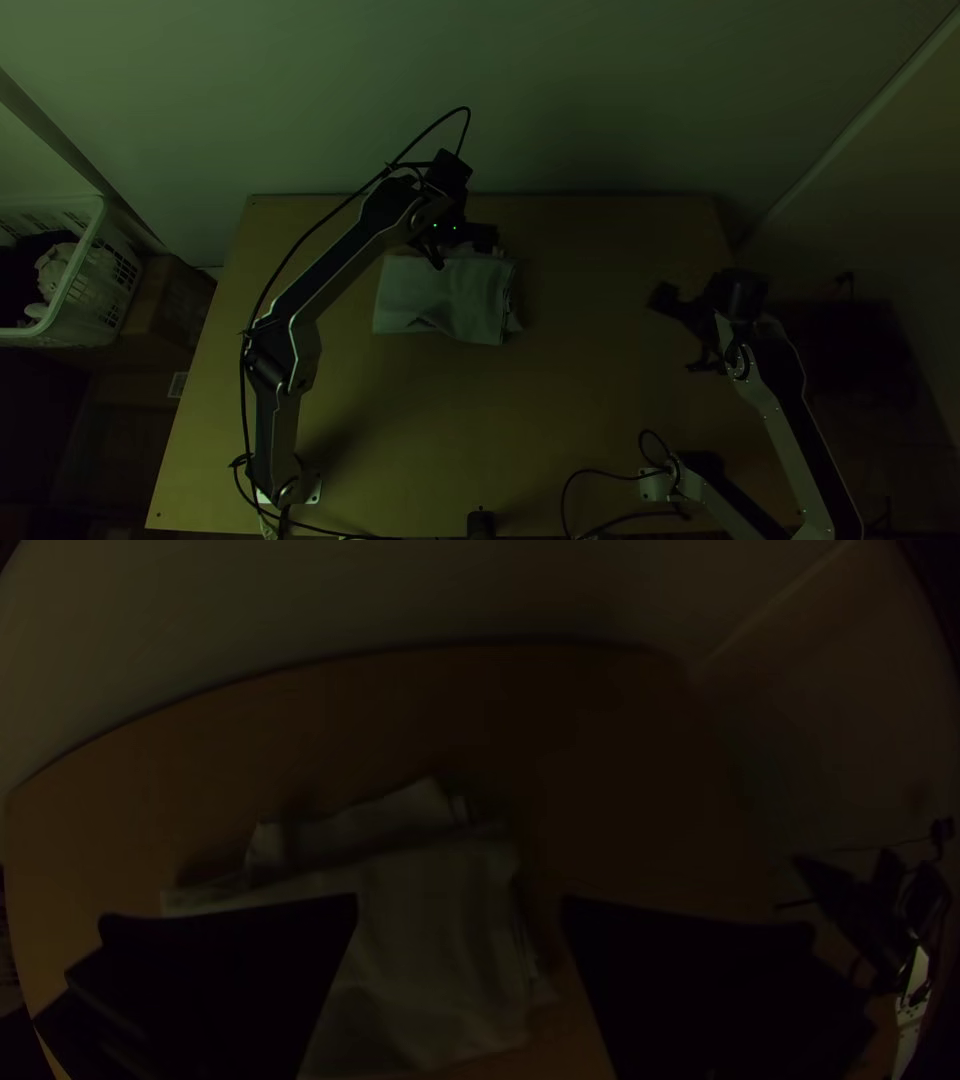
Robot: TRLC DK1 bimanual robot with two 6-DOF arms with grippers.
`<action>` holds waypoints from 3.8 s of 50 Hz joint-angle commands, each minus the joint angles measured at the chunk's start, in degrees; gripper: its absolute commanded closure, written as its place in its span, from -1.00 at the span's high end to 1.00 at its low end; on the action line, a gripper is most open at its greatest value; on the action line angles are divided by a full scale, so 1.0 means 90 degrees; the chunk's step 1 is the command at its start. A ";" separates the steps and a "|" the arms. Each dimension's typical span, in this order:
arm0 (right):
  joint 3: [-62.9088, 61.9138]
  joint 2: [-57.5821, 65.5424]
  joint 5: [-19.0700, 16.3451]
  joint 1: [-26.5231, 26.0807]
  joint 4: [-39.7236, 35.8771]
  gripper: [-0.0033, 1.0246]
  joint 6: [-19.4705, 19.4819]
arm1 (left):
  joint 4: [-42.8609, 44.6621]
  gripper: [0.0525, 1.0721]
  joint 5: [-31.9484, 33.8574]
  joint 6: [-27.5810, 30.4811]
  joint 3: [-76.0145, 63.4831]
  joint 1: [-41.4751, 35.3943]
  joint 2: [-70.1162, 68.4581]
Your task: Fold the t-shirt
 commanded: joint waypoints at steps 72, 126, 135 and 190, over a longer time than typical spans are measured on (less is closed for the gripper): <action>-0.0435 -0.2683 -0.0224 0.0592 0.3781 0.92 -0.1975 | 0.5714 0.92 -0.0031 0.1970 -0.9127 0.5256 -0.9581; -0.4165 -0.3699 -0.0224 0.0543 0.5988 0.92 -0.2033 | 0.8527 0.92 -0.0021 0.2263 -1.3951 0.5422 -1.2950; -0.5191 -0.4812 -0.0224 0.0601 0.6252 0.92 -0.1926 | 0.8400 0.92 -0.0021 0.2205 -1.4342 0.5227 -1.2970; -0.5220 -0.6180 -0.0233 0.0211 0.3498 0.92 -0.1819 | 0.6886 0.92 -0.0031 0.2244 -1.4342 0.5139 -1.2960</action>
